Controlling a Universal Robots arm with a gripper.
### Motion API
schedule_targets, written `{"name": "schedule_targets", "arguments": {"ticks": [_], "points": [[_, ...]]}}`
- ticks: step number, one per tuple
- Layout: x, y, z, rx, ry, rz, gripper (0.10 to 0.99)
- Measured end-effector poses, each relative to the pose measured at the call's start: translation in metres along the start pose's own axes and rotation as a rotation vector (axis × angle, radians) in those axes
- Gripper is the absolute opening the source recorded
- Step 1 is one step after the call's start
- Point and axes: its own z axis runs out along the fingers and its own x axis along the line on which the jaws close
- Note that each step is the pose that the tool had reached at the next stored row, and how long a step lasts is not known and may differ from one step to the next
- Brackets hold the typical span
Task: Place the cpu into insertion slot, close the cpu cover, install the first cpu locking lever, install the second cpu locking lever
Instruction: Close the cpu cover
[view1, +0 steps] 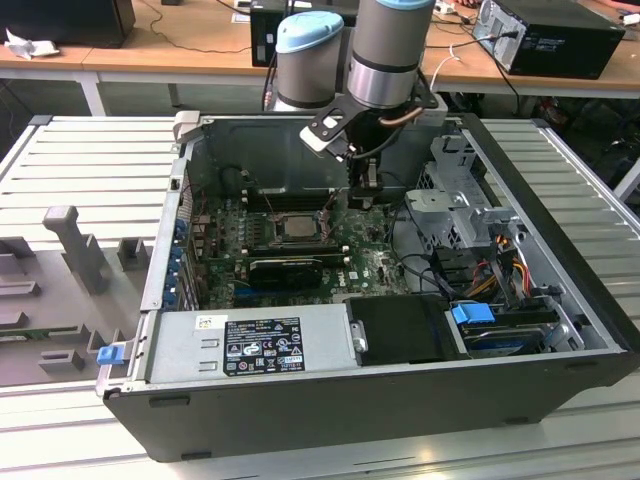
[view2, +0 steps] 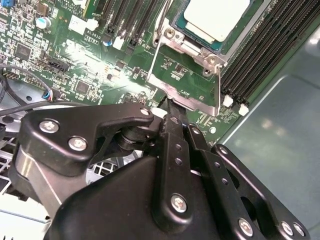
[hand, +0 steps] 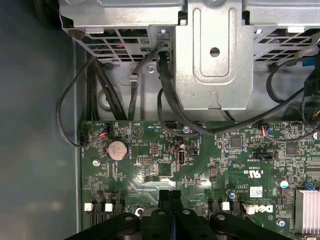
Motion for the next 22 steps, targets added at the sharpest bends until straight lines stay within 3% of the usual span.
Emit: {"name": "schedule_targets", "arguments": {"ticks": [22], "points": [[-0.0001,-0.0052,0.0001,0.0,0.0001,0.0,0.106]]}}
